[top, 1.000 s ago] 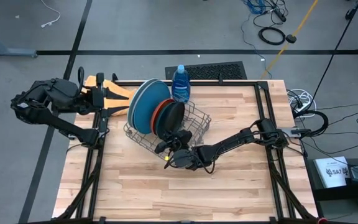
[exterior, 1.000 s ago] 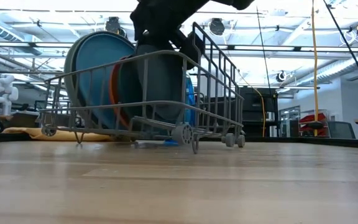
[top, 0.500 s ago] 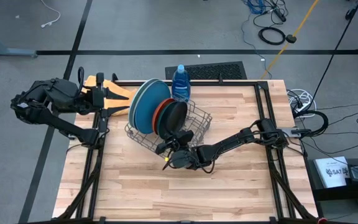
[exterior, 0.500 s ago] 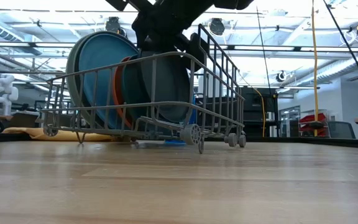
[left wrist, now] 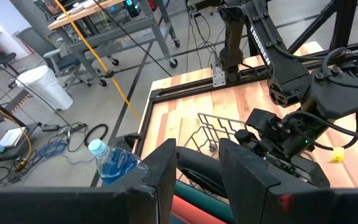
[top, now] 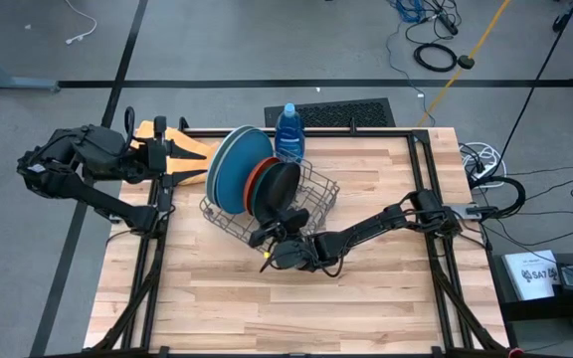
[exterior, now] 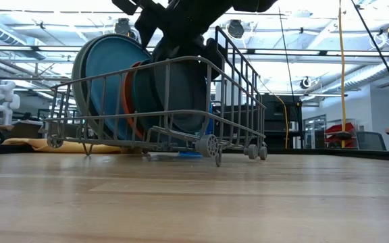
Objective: Sort dishes
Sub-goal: Put the black plate into the dish rack
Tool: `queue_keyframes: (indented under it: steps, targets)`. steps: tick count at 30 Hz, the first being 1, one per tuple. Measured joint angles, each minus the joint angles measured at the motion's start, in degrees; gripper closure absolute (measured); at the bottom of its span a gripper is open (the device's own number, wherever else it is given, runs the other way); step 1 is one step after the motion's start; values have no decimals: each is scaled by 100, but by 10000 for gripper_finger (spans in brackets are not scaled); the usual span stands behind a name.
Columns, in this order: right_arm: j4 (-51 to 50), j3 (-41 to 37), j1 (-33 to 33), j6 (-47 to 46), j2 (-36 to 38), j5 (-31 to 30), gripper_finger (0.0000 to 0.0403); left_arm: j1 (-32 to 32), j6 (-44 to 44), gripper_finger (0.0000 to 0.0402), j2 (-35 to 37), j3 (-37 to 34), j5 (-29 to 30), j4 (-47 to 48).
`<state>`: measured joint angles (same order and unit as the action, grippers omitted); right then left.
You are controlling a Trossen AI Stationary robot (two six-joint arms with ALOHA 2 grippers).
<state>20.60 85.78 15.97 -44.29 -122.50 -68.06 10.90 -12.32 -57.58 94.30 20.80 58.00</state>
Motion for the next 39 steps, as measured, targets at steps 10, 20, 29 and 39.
queue_keyframes:
  steps: [10,20,29,39]
  targets:
    - [103,0,31,17,2,268,229,2,0,278,0,-2,0,-2]
    - [135,0,66,41,2,439,229,0,0,278,-2,-2,0,-2]
    - [190,101,164,44,6,535,229,0,-2,278,-1,-2,0,-2]
    - [-211,129,229,-542,15,500,229,0,-4,278,-2,-2,0,-2]
